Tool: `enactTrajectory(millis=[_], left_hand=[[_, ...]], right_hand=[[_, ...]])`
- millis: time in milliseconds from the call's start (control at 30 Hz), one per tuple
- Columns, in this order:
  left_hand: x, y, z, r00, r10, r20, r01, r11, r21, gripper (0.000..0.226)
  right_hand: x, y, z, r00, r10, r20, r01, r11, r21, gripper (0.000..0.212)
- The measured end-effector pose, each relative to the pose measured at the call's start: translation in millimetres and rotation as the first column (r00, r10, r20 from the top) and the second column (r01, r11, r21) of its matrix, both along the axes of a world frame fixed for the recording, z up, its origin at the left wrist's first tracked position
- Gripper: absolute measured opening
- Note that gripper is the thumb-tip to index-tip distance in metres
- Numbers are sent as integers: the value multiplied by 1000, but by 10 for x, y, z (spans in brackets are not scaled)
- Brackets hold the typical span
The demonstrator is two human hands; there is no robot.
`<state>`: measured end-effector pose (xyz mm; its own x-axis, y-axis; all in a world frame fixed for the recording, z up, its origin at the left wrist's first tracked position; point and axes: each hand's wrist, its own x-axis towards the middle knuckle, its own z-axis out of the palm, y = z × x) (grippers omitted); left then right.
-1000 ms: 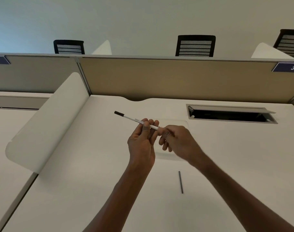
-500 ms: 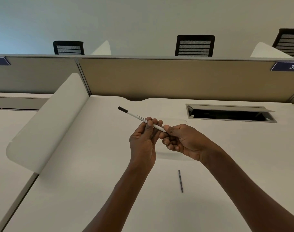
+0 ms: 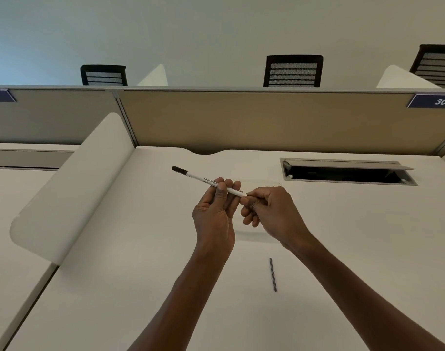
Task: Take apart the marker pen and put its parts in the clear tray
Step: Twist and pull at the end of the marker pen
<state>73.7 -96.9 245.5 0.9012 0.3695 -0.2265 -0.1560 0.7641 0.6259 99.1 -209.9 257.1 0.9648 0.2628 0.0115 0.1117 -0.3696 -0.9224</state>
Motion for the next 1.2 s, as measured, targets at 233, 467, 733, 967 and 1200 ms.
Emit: enactTrajectory(millis=[233, 467, 733, 967, 1200], left_hand=[[4, 32, 30, 999, -37, 32, 37, 999, -12, 18], [-24, 28, 13, 996, -76, 38, 75, 997, 24, 18], [-30, 50, -15, 996, -75, 50, 71, 994, 84, 19], [10, 15, -4, 999, 47, 12, -48, 999, 3, 16], [34, 33, 8, 999, 49, 18, -48, 998, -47, 16]], right_hand=[[11, -109, 141, 933, 149, -328, -28, 937, 349, 35], [84, -147, 182, 890, 166, -425, -72, 971, 227, 48], [126, -125, 166, 893, 172, -416, -46, 954, 296, 23], [68, 22, 55, 994, 28, 107, -23, 999, -48, 15], [50, 46, -16, 872, 86, 482, -10, 987, -159, 20]])
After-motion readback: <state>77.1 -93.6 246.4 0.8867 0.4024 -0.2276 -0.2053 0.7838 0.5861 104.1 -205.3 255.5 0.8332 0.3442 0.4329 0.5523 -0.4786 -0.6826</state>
